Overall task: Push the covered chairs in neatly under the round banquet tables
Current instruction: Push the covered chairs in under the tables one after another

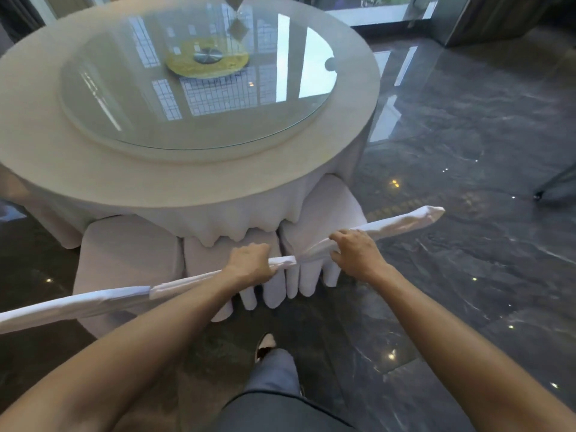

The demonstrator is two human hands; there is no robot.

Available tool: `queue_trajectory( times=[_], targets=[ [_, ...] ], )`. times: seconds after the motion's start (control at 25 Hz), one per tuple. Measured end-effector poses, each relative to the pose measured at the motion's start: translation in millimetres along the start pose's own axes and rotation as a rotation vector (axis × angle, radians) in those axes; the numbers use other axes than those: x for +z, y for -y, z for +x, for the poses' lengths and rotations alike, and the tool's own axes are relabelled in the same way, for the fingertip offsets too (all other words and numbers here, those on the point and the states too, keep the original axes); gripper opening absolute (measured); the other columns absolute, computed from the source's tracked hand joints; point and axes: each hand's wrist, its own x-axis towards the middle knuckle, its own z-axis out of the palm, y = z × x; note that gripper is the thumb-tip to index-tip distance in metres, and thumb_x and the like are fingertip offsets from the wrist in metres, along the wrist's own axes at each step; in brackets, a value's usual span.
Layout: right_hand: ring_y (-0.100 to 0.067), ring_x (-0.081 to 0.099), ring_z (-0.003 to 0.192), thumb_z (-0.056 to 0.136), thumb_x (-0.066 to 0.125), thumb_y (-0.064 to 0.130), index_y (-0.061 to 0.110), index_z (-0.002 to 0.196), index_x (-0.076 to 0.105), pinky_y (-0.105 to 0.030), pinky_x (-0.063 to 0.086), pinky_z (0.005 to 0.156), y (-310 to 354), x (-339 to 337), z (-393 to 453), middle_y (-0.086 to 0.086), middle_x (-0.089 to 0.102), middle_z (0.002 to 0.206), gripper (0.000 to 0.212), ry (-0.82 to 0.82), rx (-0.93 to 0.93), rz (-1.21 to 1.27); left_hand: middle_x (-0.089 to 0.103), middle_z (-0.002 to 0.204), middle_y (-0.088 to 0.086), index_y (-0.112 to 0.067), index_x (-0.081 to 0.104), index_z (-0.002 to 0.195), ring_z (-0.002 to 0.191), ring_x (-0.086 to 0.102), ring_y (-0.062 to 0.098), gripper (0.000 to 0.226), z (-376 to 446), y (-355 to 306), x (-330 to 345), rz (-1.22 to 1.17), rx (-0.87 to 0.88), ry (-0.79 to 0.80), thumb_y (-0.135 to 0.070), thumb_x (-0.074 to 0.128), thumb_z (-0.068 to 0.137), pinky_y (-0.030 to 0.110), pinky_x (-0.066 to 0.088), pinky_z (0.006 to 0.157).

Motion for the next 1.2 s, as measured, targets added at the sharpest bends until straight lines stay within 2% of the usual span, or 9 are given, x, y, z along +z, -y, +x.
queue_trajectory(
  times=[0.12,0.2,0.28,0.48,0.6,0.68,0.76,1.0,1.2],
  targets=[
    [-0.03,0.048,0.124,0.079,0.062,0.021,0.017,0.128,0.053,-0.053,0.022,0.113,-46.7,-3.7,2.2,-0.009,0.054,0.13,0.05,0.055,0.059,-0.084,0.067,0.114,0.002,-0.025,0.056,0.12,0.101,0.064,0.025,0.051,30.6,-60.2,7.7,-0.105,0.081,-0.041,-0.06,0.056,0.083,0.039,0.051,0.084],
    [-0.03,0.039,0.133,0.078,0.063,0.018,0.017,0.133,0.047,-0.059,0.012,0.115,-81.4,-7.5,6.8,-0.012,0.047,0.137,0.057,0.064,0.098,-0.128,0.066,0.118,0.002,-0.026,0.054,0.126,0.103,0.063,0.023,0.054,53.8,-92.6,15.1,-0.176,0.13,-0.026,-0.057,0.061,0.083,0.039,0.05,0.085],
    [-0.031,0.036,0.135,0.077,0.062,0.017,0.017,0.133,0.045,-0.061,0.012,0.114,-117.8,-7.4,13.2,-0.012,0.046,0.137,0.058,0.087,0.122,-0.162,0.064,0.121,0.002,-0.026,0.052,0.132,0.104,0.061,0.022,0.057,77.9,-120.1,25.0,-0.285,0.165,-0.011,-0.053,0.064,0.083,0.038,0.049,0.087],
    [-0.025,0.041,0.128,0.074,0.059,0.015,0.022,0.132,0.044,-0.062,0.02,0.111,-188.6,-6.4,28.6,-0.002,0.052,0.129,0.06,0.211,0.108,-0.219,0.065,0.119,0.005,-0.022,0.055,0.125,0.103,0.061,0.026,0.044,115.4,-170.5,39.8,-0.322,0.144,-0.064,-0.036,0.066,0.086,0.039,0.049,0.087],
    [-0.025,0.054,0.118,0.076,0.058,0.013,0.022,0.128,0.052,-0.052,0.034,0.107,-204.5,-8.4,42.0,0.001,0.061,0.124,0.053,0.197,0.086,-0.198,0.067,0.116,0.007,-0.02,0.058,0.123,0.102,0.063,0.028,0.035,117.3,-180.6,47.1,-0.355,0.07,-0.138,-0.023,0.062,0.088,0.04,0.051,0.087],
    [-0.024,0.064,0.095,0.077,0.053,0.012,0.021,0.108,0.062,-0.035,0.048,0.077,-203.1,-16.5,48.2,0.0,0.07,0.104,0.033,0.189,0.056,-0.229,0.069,0.112,0.008,-0.019,0.062,0.118,0.101,0.063,0.028,0.031,116.2,-184.1,48.8,-0.354,0.022,-0.162,-0.016,0.06,0.088,0.039,0.051,0.086],
    [-0.023,0.063,0.077,0.079,0.05,0.011,0.019,0.095,0.062,-0.026,0.032,0.052,-197.6,-25.2,49.4,0.0,0.07,0.09,0.021,0.201,0.009,-0.324,0.069,0.112,0.009,-0.016,0.065,0.119,0.101,0.063,0.028,0.032,114.5,-188.8,47.1,-0.368,-0.012,-0.191,-0.012,0.06,0.088,0.039,0.05,0.087],
    [-0.024,0.063,0.072,0.082,0.051,0.014,0.017,0.094,0.065,-0.03,0.036,0.061,-194.9,-22.8,38.8,-0.004,0.072,0.088,0.019,0.228,-0.153,-0.336,0.067,0.117,0.006,-0.02,0.066,0.123,0.104,0.061,0.025,0.035,97.3,-195.2,52.9,-0.408,-0.138,-0.22,-0.012,0.06,0.089,0.038,0.049,0.09],
    [-0.025,0.066,0.073,0.079,0.051,0.015,0.018,0.092,0.064,-0.031,0.037,0.061,-198.0,-18.7,38.6,-0.004,0.072,0.086,0.018,0.239,-0.161,-0.335,0.07,0.108,0.006,-0.02,0.07,0.115,0.097,0.063,0.025,0.03,98.7,-192.9,53.7,-0.387,-0.132,-0.215,-0.014,0.06,0.088,0.038,0.049,0.084]
  ],
)
